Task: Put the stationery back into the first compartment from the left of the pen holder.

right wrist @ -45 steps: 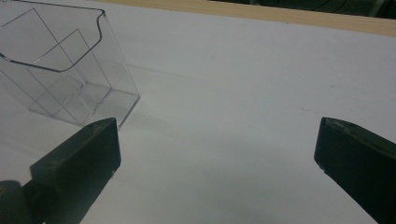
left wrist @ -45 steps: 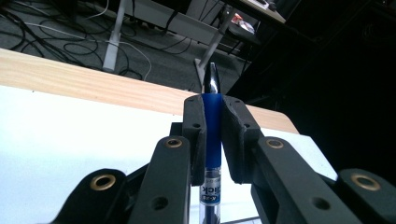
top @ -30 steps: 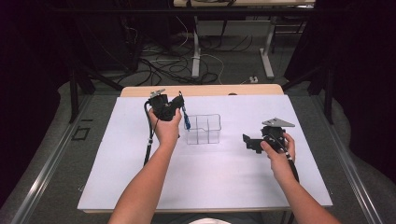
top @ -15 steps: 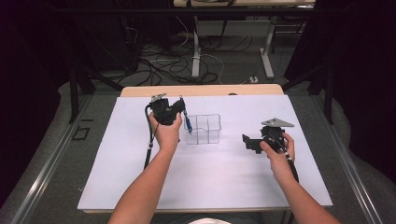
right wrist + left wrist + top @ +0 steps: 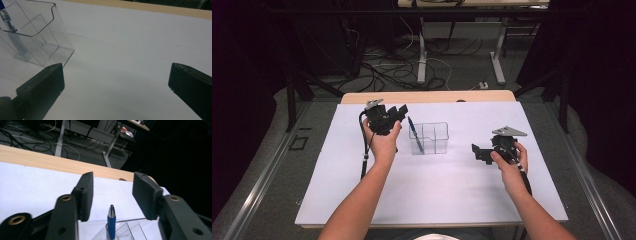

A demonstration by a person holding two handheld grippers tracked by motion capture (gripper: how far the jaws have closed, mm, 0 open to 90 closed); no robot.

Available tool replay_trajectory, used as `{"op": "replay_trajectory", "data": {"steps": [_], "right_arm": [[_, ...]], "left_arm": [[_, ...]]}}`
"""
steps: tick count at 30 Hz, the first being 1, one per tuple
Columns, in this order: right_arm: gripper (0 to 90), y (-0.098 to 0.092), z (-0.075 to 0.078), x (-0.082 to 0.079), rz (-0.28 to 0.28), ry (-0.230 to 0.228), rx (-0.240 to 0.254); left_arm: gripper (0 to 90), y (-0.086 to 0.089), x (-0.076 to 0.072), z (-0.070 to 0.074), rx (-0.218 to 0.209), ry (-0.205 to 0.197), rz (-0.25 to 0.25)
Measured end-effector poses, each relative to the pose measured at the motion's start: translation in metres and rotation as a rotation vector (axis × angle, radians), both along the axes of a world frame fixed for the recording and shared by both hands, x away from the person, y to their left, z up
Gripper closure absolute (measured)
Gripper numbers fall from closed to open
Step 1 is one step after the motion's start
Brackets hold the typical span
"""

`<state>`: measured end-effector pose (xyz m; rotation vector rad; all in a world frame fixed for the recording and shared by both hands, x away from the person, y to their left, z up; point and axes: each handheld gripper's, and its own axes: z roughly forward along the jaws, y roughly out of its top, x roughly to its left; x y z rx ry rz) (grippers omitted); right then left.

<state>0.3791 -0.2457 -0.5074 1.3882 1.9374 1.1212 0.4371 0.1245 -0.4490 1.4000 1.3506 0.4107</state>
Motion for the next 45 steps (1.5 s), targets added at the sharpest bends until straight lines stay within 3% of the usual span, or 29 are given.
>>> {"op": "replay_trajectory", "data": {"steps": [4,12,14,16,20,24,28,32,37,40,45], "right_arm": [[0.0,0.0,0.0,0.0,-0.001,0.0,-0.001],[0.0,0.001,0.0,0.0,-0.002,-0.001,-0.006],[0.0,0.001,0.0,0.0,-0.003,0.0,-0.003],[0.0,0.001,0.0,0.0,-0.002,-0.001,-0.003],[0.0,0.001,0.0,-0.001,-0.003,0.0,-0.004],[0.0,0.002,0.0,-0.001,-0.002,-0.002,-0.004],[0.0,0.002,0.001,-0.001,-0.004,-0.001,-0.003],[0.0,0.002,0.001,-0.001,-0.006,-0.001,-0.005],[0.0,0.002,0.001,-0.001,-0.005,-0.004,-0.009],[0.0,0.002,0.001,-0.001,-0.008,-0.003,-0.011],[0.0,0.003,0.001,-0.001,-0.006,-0.006,-0.008]], "left_arm": [[45.8,0.008,-0.002,0.003,0.015,-0.012,0.003],[38.0,0.022,-0.006,0.009,-0.049,0.007,-0.01],[35.1,0.026,-0.007,0.011,-0.044,0.017,-0.026],[31.3,0.029,-0.008,0.012,-0.023,0.027,-0.038],[28.9,0.035,-0.012,0.017,0.071,0.031,-0.073],[27.1,0.043,-0.018,0.021,0.149,-0.025,-0.097],[26.2,0.048,-0.023,0.023,0.165,-0.038,-0.14],[21.4,0.05,-0.03,0.024,0.232,-0.054,-0.163],[15.6,0.055,-0.039,0.023,0.277,-0.052,-0.186],[11.4,0.058,-0.044,0.022,0.29,-0.041,-0.184],[7.2,0.066,-0.051,0.016,0.275,-0.023,-0.196]]}}
